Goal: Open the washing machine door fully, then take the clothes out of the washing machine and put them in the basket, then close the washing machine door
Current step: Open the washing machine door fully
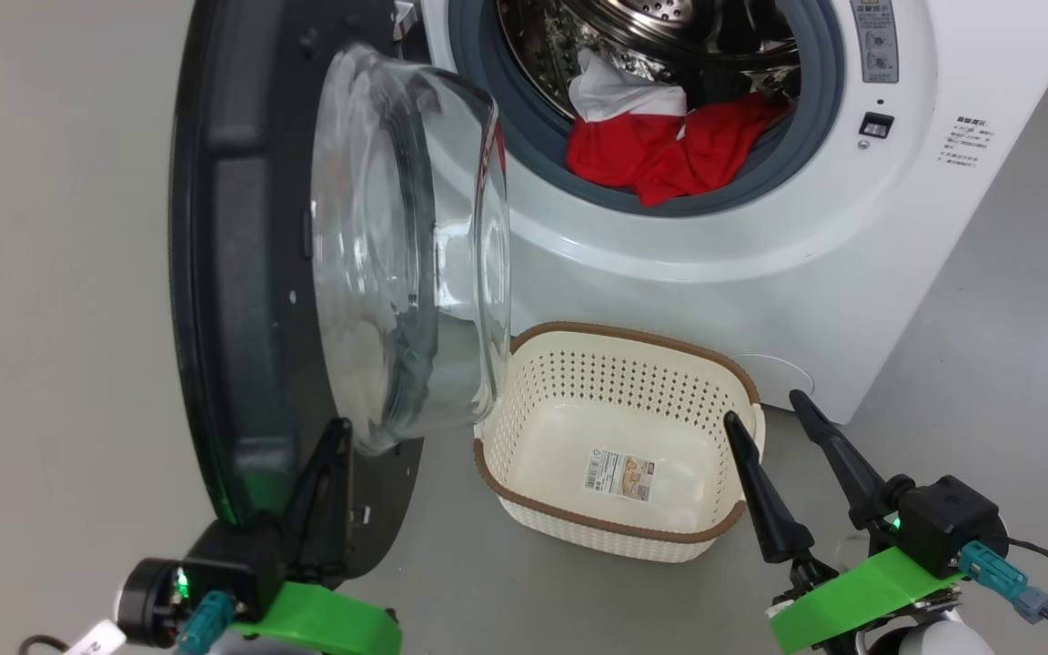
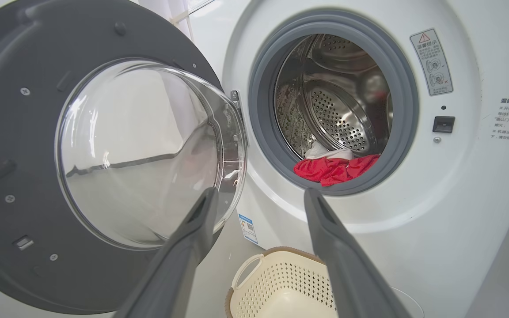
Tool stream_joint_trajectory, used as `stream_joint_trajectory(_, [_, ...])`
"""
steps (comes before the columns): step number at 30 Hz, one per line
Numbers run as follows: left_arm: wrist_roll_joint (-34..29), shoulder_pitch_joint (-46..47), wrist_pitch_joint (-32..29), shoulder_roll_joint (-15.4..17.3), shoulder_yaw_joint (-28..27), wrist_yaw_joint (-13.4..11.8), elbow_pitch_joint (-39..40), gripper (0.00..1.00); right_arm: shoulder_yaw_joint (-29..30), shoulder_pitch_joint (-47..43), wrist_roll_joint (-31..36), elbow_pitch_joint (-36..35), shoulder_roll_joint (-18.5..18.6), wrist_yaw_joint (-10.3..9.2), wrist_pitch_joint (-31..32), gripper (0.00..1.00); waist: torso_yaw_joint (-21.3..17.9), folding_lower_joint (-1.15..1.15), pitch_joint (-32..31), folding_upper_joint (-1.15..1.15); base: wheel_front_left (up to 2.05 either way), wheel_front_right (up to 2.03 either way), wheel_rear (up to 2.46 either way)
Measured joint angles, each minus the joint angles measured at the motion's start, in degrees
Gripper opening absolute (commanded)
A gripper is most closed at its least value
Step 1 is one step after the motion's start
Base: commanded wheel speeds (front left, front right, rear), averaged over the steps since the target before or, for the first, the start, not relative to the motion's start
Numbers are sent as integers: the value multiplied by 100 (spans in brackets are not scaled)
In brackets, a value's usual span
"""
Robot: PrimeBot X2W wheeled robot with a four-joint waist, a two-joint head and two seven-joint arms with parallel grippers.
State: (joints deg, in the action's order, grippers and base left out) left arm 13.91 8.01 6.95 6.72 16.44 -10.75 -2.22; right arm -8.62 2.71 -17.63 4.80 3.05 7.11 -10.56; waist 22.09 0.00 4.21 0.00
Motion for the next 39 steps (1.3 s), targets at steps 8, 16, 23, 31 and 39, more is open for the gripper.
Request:
stream_joint_trajectory(8, [76, -14, 127, 134, -216, -109, -107, 0, 0, -2, 19, -44, 0, 1, 58, 100, 62, 0, 12, 0, 0, 0, 0])
stream_joint_trajectory(16, [80, -12, 332, 154, -323, -191, -292, 0, 13, -9, 107, -132, 0, 0, 163, 100, 142, 0, 60, 0, 0, 0, 0])
stream_joint_trajectory(23, [115, 21, 483, 194, -510, -257, -469, 0, 22, -9, 158, -192, 1, 0, 233, 100, 228, 0, 140, 0, 0, 0, 0])
stream_joint_trajectory(31, [192, 163, 584, 338, -735, -290, -748, 0, 21, -9, 203, -268, 1, 1, 301, 100, 264, 0, 192, 0, 0, 0, 0])
stream_joint_trajectory(39, [257, 356, 675, 423, -879, -290, -1047, 0, 23, -9, 218, -369, 1, 1, 360, 100, 271, 0, 284, 0, 0, 0, 0])
